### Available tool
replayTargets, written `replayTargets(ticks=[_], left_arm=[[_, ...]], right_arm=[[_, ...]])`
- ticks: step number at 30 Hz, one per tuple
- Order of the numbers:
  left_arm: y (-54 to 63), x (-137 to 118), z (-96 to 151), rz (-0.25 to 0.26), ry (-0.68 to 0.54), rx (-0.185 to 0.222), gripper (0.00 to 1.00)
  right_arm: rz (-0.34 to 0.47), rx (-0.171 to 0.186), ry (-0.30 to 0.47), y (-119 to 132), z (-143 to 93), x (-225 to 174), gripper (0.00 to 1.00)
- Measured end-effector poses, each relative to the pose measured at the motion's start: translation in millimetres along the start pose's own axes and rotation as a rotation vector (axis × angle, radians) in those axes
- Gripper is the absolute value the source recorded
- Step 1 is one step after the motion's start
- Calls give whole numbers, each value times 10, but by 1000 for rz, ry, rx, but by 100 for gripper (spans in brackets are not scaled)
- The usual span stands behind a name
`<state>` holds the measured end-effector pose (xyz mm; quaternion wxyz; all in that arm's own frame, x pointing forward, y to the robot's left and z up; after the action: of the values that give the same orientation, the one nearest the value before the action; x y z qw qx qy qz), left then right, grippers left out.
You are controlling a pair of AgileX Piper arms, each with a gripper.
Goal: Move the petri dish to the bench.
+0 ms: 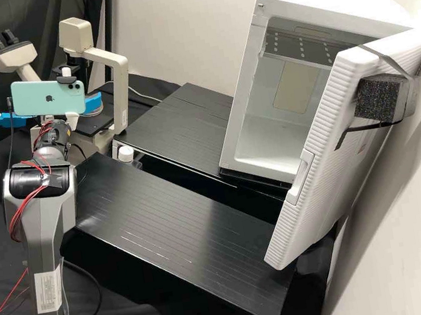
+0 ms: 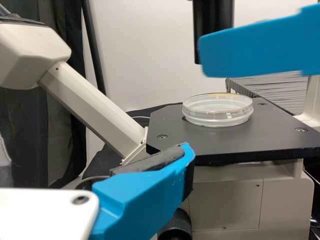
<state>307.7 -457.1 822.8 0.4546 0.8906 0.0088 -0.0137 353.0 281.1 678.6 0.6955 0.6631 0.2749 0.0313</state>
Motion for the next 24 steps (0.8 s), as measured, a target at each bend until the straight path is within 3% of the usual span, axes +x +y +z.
replayTargets(ticks=[7, 15, 24], left_arm=[[0, 0, 0, 0, 0, 0, 100], [0, 0, 0, 0, 0, 0, 100], [0, 0, 0, 0, 0, 0, 100]], right_arm=[[-32, 38, -38, -104, 62, 198, 100], [-46, 58, -108, -217, 166, 370, 100], [-33, 51, -153, -312, 231, 483, 100]])
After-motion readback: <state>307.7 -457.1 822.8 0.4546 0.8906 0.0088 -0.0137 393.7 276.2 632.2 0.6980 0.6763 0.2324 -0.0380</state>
